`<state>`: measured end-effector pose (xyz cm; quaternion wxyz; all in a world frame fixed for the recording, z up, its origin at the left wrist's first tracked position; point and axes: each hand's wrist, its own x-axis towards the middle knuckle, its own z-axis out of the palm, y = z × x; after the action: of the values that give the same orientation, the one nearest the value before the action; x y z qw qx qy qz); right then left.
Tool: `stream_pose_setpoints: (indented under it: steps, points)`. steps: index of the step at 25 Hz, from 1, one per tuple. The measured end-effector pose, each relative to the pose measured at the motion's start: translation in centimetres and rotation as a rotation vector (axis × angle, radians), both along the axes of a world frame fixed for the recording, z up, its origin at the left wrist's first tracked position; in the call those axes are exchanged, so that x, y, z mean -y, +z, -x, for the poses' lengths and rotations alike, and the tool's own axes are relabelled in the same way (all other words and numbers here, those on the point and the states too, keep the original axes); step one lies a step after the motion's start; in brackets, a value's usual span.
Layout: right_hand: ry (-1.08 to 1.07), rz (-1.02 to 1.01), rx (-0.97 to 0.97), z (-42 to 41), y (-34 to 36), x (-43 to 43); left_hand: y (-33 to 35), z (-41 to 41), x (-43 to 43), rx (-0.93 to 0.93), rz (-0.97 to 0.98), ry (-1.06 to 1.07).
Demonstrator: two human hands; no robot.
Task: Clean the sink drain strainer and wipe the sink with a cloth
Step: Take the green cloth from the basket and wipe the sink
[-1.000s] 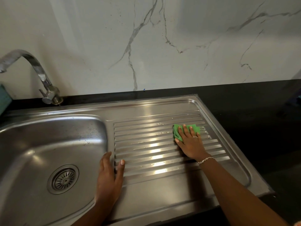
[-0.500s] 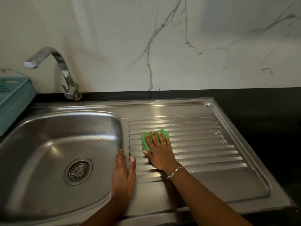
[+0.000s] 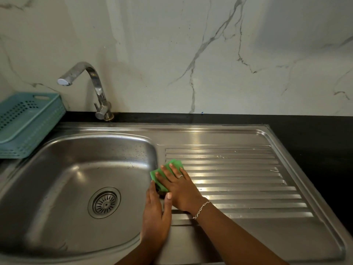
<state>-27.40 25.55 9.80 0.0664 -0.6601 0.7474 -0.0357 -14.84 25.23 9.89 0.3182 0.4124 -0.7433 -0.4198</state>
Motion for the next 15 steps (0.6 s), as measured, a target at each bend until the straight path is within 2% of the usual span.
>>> stream_pose_setpoints:
  steps: [9, 15]
  points:
    - [-0.119, -0.058, 0.085, 0.2, 0.1, 3.5, -0.2, -0.2, 0.3, 0.081, 0.048, -0.026]
    - [-0.146, 0.002, 0.118, 1.4, 0.3, 2.4, -0.7, -0.3, 0.3, 0.121, 0.013, -0.016]
